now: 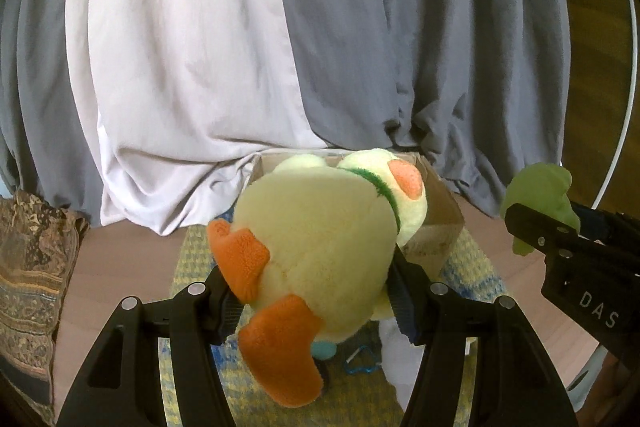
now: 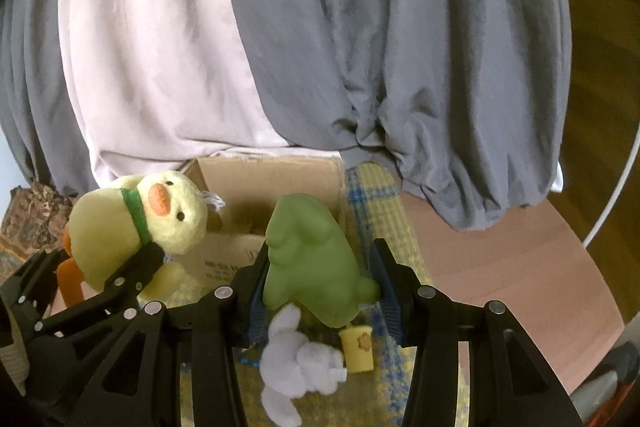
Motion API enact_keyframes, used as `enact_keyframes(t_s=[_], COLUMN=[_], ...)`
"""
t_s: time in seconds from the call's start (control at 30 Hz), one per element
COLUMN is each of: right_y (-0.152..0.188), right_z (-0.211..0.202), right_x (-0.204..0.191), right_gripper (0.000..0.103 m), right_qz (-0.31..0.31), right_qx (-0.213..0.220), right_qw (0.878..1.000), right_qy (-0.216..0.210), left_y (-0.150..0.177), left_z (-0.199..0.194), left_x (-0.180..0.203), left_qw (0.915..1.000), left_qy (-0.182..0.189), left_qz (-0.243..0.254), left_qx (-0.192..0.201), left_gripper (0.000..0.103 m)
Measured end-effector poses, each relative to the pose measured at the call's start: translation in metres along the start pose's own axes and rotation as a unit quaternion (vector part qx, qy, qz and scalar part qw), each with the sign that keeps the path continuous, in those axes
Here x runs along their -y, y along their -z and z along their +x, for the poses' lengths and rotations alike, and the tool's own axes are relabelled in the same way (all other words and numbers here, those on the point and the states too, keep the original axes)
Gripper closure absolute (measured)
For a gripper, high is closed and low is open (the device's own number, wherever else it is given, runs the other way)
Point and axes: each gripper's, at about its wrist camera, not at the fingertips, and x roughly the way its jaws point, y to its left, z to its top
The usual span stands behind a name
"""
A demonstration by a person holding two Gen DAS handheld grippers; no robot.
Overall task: Organize objects
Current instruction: 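Lift and carry the duck and dinosaur with both tools over the box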
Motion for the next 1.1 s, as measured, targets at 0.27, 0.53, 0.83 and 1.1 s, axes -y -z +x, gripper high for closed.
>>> enact_keyframes(t_s=[0.27, 0.53, 0.83, 1.1], right_y=[-0.025, -0.041, -0.052, -0.06], right_z=[0.011, 0.03, 0.06, 0.078], right_x=[0.001, -0.004, -0.005, -0.009], right_gripper=[0.056, 0.056, 0.056, 0.056], right_qz=[0.001, -0.002, 0.013, 0.007], right_qx=[-0.007, -0.025, -0.056, -0.068], right_qw=[1.0, 1.0, 0.998, 0.998], right_qy=[-0.006, -0.008, -0.014, -0.007], left_y=[-0.027, -0.041, -0.049, -0.058], left_z=[0.007, 0.02, 0.043, 0.064], left_x=[-0.006, -0.01, -0.021, -0.023], left_qw=[0.9998, 0.9998, 0.9997, 0.9994], left_qy=[-0.014, -0.015, -0.018, -0.014], left_qz=[0.005, 0.007, -0.002, -0.002], left_qx=[0.01, 0.007, -0.016, -0.032], left_gripper=[0.042, 0.042, 0.042, 0.042])
